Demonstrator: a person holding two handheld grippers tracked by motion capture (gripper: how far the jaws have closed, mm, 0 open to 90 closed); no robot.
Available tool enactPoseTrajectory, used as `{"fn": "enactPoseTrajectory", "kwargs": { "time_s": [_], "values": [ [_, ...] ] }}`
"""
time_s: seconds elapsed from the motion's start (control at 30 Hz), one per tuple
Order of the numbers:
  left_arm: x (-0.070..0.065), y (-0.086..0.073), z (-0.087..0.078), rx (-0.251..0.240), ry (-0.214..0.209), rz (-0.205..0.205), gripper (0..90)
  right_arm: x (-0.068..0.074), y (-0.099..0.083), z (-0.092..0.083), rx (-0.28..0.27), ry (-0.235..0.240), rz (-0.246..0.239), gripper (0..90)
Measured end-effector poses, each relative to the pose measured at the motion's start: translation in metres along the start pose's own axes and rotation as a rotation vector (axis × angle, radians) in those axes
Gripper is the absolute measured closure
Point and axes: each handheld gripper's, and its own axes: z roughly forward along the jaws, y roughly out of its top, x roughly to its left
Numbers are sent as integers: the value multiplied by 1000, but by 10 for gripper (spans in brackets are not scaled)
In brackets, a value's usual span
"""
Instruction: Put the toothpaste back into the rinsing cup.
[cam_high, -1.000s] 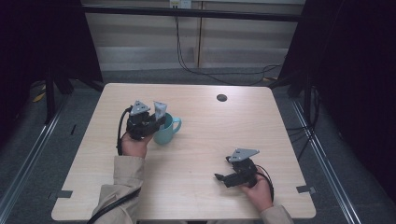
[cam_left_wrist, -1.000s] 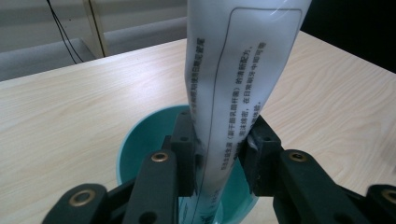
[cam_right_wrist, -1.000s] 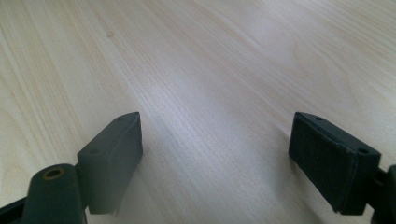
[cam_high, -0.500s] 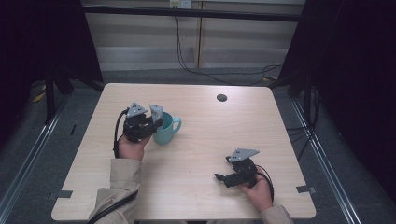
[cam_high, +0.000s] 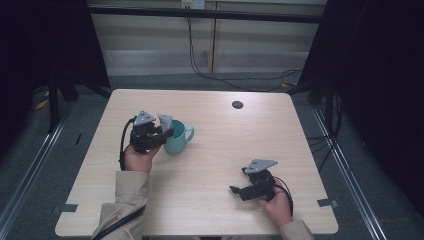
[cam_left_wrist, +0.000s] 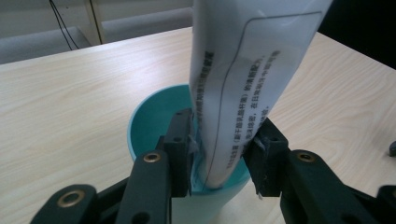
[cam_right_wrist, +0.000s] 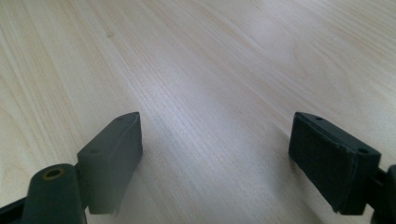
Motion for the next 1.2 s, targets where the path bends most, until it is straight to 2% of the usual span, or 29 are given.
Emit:
{"fn": "enactPoseTrajectory", "kwargs": {
  "time_s": [0.23,0.63,0.93,1.07,1.2],
  "values": [
    [0,-1,0,7,12,-1,566,0,0,0,1,0,1,170],
    [-1,-2,0,6,26,-4,354,0,0,0,1,0,1,169],
    [0,-4,-2,27,27,1,276,0,0,0,0,0,2,169],
    [1,-5,-4,29,18,-6,262,0,0,0,1,0,2,169],
    [0,-5,-9,31,17,4,259,0,0,0,0,-1,1,168]
  ]
}}
